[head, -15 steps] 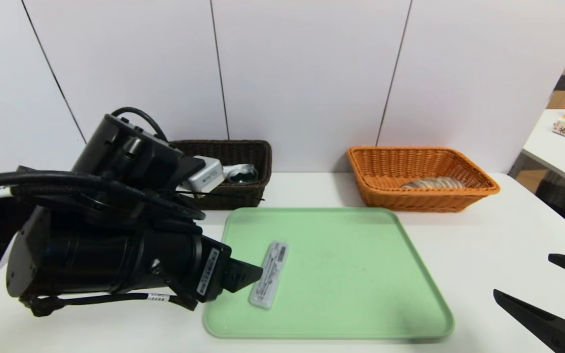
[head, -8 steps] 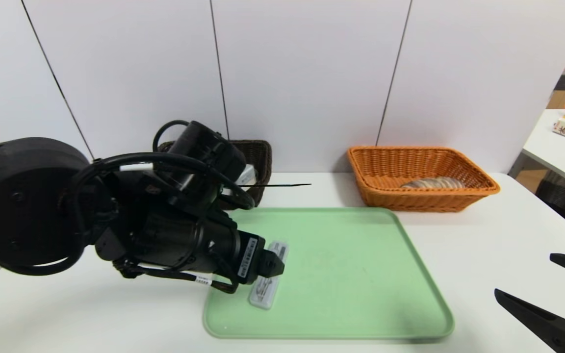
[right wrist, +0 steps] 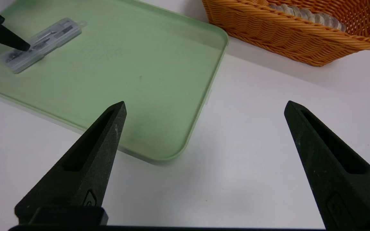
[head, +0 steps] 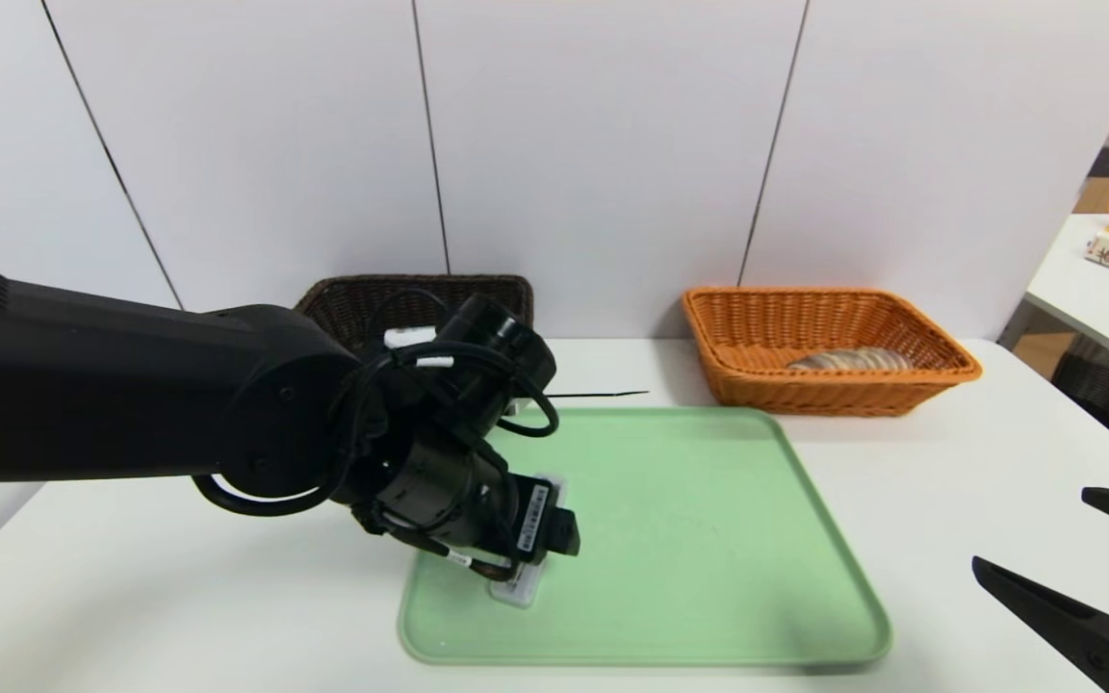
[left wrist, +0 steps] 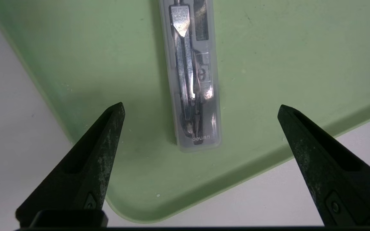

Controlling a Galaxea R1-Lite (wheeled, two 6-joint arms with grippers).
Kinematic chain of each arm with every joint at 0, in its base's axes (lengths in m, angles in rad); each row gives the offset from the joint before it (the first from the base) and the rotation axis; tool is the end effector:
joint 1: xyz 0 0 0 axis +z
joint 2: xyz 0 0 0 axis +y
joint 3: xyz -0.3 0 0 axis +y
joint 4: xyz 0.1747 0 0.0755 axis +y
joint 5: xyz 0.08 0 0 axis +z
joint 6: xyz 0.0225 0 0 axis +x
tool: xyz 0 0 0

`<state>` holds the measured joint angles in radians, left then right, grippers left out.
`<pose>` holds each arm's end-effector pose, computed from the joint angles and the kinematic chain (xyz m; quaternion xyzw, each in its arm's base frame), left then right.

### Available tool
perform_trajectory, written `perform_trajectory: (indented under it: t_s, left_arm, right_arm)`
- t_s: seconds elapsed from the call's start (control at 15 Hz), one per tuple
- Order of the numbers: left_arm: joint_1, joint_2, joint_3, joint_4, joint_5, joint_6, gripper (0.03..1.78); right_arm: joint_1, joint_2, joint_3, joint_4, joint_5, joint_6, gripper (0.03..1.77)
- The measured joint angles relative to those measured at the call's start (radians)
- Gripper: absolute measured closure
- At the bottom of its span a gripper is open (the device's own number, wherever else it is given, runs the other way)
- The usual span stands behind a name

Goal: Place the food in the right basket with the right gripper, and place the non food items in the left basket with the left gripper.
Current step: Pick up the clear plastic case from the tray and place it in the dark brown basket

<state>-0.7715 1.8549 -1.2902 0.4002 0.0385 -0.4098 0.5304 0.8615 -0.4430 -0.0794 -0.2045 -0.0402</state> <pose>0.2375 -0.2298 0.1740 0.0107 0.4821 -0.2240 0.8469 0.0809 0.0422 0.1917 -0.0802 0.1542 0.1630 0.9712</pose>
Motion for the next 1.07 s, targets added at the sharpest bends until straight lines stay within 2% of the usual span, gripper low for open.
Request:
perform_trajectory:
  t_s: [0.4,0.6,1.07]
  left_arm:
    - [-0.01,0.051,-0.013,-0.009,0.008,-0.002,0.12]
    - [-0.008,0.069,-0.013,-0.009,0.044,-0.005,0.12]
    - [-0.009,0.107,-0.018,-0.03,0.062,-0.006,0.12]
  right_arm:
    - [-0.002,-0.008,0.0,0.0,0.0,-0.006,0.1]
    - [-0.002,-0.011,0.0,0.0,0.0,-0.011,0.1]
    - [-0.002,-0.014,-0.003,-0.001,-0.001,-0.013,0.1]
